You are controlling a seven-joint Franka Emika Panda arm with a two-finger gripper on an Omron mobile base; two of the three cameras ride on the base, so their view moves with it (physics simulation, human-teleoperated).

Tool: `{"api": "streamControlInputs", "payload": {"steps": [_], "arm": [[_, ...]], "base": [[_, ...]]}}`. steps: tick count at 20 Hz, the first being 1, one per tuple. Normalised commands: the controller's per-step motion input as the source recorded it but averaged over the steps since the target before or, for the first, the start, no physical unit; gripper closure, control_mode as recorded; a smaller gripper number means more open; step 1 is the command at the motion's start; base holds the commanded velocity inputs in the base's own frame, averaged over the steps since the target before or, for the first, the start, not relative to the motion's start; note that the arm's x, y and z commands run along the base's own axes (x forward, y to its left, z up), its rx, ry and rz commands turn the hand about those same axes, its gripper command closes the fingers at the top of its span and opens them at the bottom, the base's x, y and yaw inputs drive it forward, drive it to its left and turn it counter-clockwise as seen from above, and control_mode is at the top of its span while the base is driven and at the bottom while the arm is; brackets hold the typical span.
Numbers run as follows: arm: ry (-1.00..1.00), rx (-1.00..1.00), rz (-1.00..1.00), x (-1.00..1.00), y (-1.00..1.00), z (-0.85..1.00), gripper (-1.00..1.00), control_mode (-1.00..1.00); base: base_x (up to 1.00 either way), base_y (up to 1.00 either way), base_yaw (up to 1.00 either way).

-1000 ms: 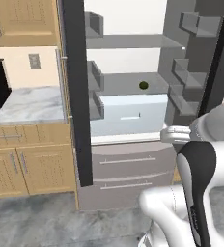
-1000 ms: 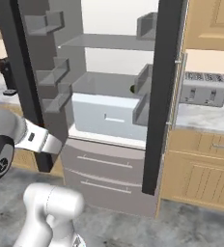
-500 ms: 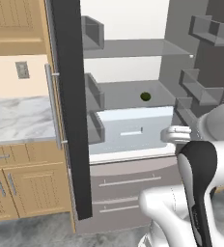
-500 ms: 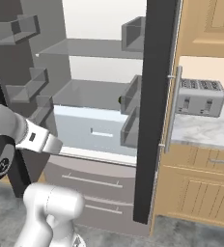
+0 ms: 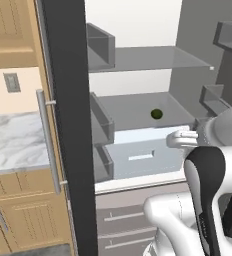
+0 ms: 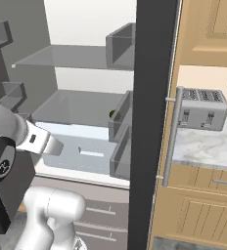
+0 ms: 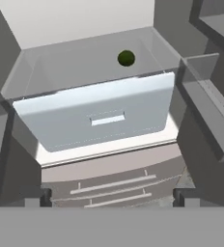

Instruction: Grab the garlic and lime from the fridge, place them in the blender, close the lid, and turn on the blender to create a marinade.

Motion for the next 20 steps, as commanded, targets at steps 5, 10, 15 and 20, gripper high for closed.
{"api": "streamControlInputs", "payload": {"steps": [5,10,15,20], "arm": [[0.02,0.00,-0.04,0.36,0.00,0.00,-1.00,-1.00],[0.01,0.00,-0.07,0.98,-0.08,-0.05,-1.00,-1.00],[0.03,0.00,-0.08,0.84,-0.01,-0.03,-1.00,-1.00],[0.00,0.00,-0.01,0.21,0.00,-0.03,-1.00,-1.00]], "base": [[0.34,0.00,-0.04],[0.00,0.00,0.00],[0.00,0.00,0.00],[0.00,0.00,0.00]]}}
